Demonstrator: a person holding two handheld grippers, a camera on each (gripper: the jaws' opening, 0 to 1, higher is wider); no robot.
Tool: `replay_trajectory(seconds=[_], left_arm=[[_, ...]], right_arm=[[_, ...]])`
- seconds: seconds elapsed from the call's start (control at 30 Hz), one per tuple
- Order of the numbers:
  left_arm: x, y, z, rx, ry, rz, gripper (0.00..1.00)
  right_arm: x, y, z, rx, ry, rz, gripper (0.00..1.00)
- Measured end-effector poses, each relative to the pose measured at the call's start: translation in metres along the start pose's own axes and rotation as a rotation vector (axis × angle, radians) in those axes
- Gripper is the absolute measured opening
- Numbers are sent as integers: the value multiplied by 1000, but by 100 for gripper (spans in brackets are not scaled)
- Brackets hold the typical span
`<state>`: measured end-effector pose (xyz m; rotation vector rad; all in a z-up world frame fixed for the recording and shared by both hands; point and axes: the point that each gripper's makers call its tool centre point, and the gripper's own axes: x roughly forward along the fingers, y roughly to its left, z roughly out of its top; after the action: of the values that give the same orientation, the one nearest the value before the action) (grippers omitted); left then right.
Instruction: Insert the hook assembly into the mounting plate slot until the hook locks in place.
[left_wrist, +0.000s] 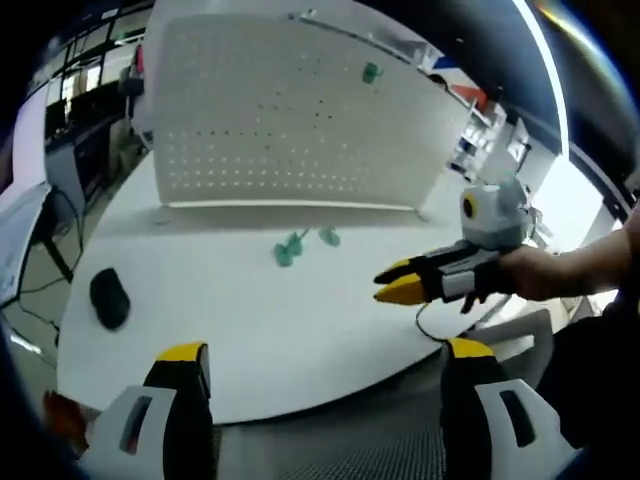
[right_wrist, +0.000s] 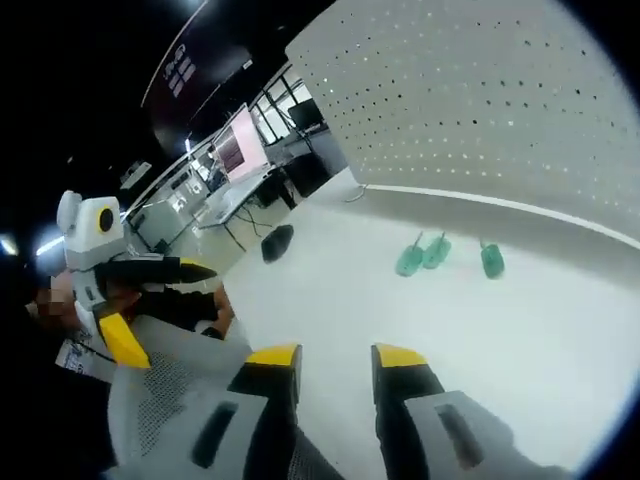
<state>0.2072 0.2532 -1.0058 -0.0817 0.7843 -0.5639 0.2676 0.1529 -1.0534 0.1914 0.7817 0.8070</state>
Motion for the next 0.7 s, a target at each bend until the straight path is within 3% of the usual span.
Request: replay_trajectory(seconds=[0.23, 0.3, 0.4, 0.5, 0.6, 0.7], left_arm=[[0, 6, 1, -5, 1, 15, 97], [-1, 9, 1, 3, -3, 30, 96], [1, 6, -3, -21, 24, 10, 96], [1, 3, 2, -41, 0, -4, 96], [1, 0, 2, -28, 12, -13, 96], [0, -2, 2, 13, 32, -21, 96]], right_arm=[[32, -21, 16, -17, 41, -17, 24], [41, -27, 27, 25, 0, -15, 23], [52, -38, 34, 38, 0, -45, 21], [64, -46, 38, 45, 18, -60, 21], [72, -51, 43, 158, 15, -51, 21], [78, -56, 47, 82, 29, -69, 21]])
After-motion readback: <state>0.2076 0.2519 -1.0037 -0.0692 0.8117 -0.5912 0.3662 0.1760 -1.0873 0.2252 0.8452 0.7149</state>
